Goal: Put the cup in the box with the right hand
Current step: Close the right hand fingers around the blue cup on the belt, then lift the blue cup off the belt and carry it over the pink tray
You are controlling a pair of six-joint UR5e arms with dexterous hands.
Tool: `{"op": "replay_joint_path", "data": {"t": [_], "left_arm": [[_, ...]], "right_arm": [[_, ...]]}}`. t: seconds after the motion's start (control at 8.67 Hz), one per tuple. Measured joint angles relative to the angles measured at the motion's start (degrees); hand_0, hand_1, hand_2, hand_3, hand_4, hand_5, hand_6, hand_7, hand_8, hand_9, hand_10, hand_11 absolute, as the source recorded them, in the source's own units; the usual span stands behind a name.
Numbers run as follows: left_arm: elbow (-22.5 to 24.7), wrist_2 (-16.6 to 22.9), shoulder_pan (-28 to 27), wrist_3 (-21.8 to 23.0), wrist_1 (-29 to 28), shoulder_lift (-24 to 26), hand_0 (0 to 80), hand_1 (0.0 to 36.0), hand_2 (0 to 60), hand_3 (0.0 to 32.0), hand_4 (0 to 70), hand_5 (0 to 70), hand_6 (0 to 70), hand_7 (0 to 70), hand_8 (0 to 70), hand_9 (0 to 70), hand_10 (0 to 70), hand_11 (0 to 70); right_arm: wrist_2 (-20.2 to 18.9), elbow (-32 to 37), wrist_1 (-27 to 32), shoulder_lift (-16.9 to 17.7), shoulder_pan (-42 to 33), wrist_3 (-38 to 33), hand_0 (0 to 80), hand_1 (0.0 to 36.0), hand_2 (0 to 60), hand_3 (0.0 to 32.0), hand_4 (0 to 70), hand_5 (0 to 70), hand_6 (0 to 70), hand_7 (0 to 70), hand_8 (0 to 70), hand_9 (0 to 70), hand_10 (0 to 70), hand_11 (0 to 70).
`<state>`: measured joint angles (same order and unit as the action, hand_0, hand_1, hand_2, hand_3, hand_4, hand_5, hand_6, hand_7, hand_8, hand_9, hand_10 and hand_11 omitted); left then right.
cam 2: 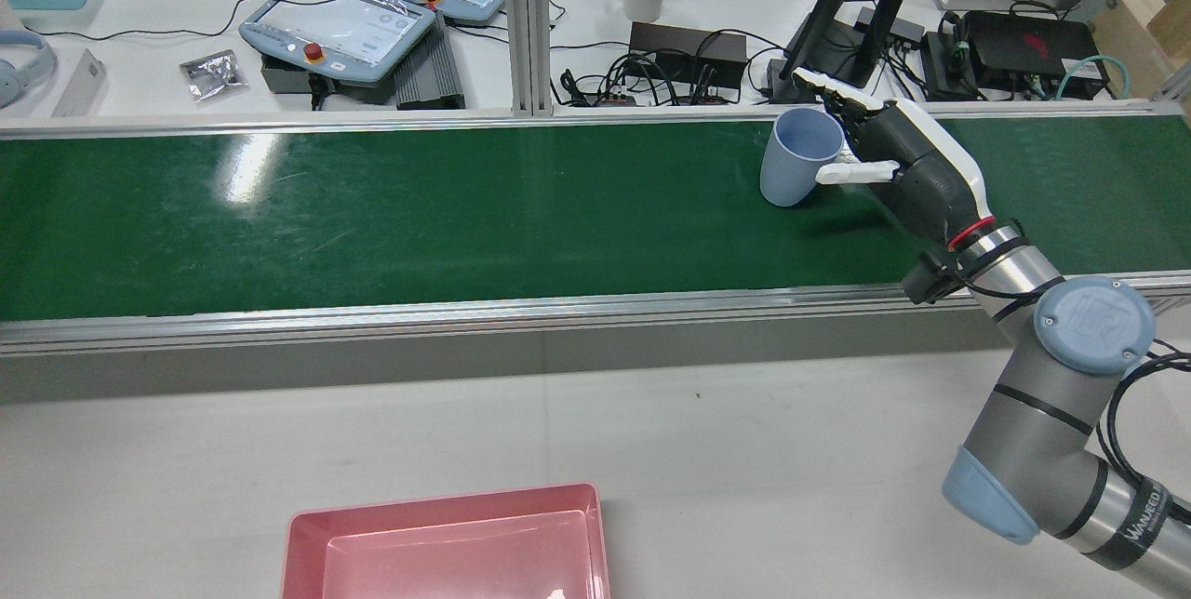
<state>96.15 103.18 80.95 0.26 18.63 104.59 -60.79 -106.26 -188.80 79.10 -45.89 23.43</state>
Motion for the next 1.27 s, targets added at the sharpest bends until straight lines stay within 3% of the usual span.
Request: {"op": "replay_joint_path", "data": {"t": [0.12, 0.23, 0.35, 0.58, 0.69, 0.81, 1.27], "left_arm": [[0.0, 0.0, 0.0, -0.03, 0.0, -0.02, 0.0, 0.0, 0.0, 0.0, 0.0, 0.0, 0.0, 0.0, 0.0, 0.0, 0.0, 0.0], [-0.02, 0.0, 0.0, -0.03, 0.0, -0.02, 0.0, 0.0, 0.0, 0.0, 0.0, 0.0, 0.0, 0.0, 0.0, 0.0, 0.0, 0.0], [-0.02, 0.0, 0.0, -0.04, 0.0, -0.02, 0.0, 0.0, 0.0, 0.0, 0.0, 0.0, 0.0, 0.0, 0.0, 0.0, 0.0, 0.0], [-0.01, 0.0, 0.0, -0.05, 0.0, -0.01, 0.0, 0.0, 0.0, 0.0, 0.0, 0.0, 0.0, 0.0, 0.0, 0.0, 0.0, 0.0], [-0.01, 0.0, 0.0, -0.04, 0.0, -0.02, 0.0, 0.0, 0.0, 0.0, 0.0, 0.0, 0.0, 0.0, 0.0, 0.0, 0.0, 0.0], [0.0, 0.0, 0.0, -0.02, 0.0, -0.02, 0.0, 0.0, 0.0, 0.0, 0.0, 0.0, 0.0, 0.0, 0.0, 0.0, 0.0, 0.0], [0.03, 0.0, 0.0, -0.05, 0.0, 0.0, 0.0, 0.0, 0.0, 0.0, 0.0, 0.0, 0.0, 0.0, 0.0, 0.0, 0.0, 0.0]], "right_arm": [[0.03, 0.0, -0.14, 0.0, 0.03, -0.02, 43.0, 36.0, 60.0, 0.0, 0.8, 10.1, 14.0, 52.2, 18.7, 34.4, 6.0, 11.5], [0.02, 0.03, -0.31, 0.0, 0.06, 0.01, 42.9, 36.0, 60.0, 0.0, 2.5, 11.4, 17.3, 65.3, 25.4, 44.6, 11.0, 18.7], [0.0, 0.09, -0.72, 0.0, 0.08, 0.01, 43.6, 36.0, 60.0, 0.0, 4.1, 12.9, 21.5, 70.0, 32.6, 54.7, 18.0, 28.9], [-0.02, -0.04, -1.51, -0.14, 0.06, -0.67, 45.7, 36.0, 60.0, 0.0, 0.0, 16.5, 31.8, 70.0, 49.1, 70.0, 28.8, 43.8], [0.01, -0.1, -1.62, -0.45, 0.07, -1.58, 43.2, 34.9, 60.0, 0.0, 0.5, 18.4, 36.9, 70.0, 60.2, 70.0, 36.5, 53.2], [0.19, -0.36, -1.47, -1.08, -0.12, -2.32, 41.7, 30.7, 60.0, 0.0, 1.1, 19.4, 39.0, 70.0, 64.3, 70.0, 44.1, 63.2], [2.6, -8.02, -1.44, -5.93, 1.11, -1.31, 39.9, 27.7, 60.0, 0.0, 0.5, 18.4, 37.8, 70.0, 62.7, 70.0, 42.4, 60.5]]}}
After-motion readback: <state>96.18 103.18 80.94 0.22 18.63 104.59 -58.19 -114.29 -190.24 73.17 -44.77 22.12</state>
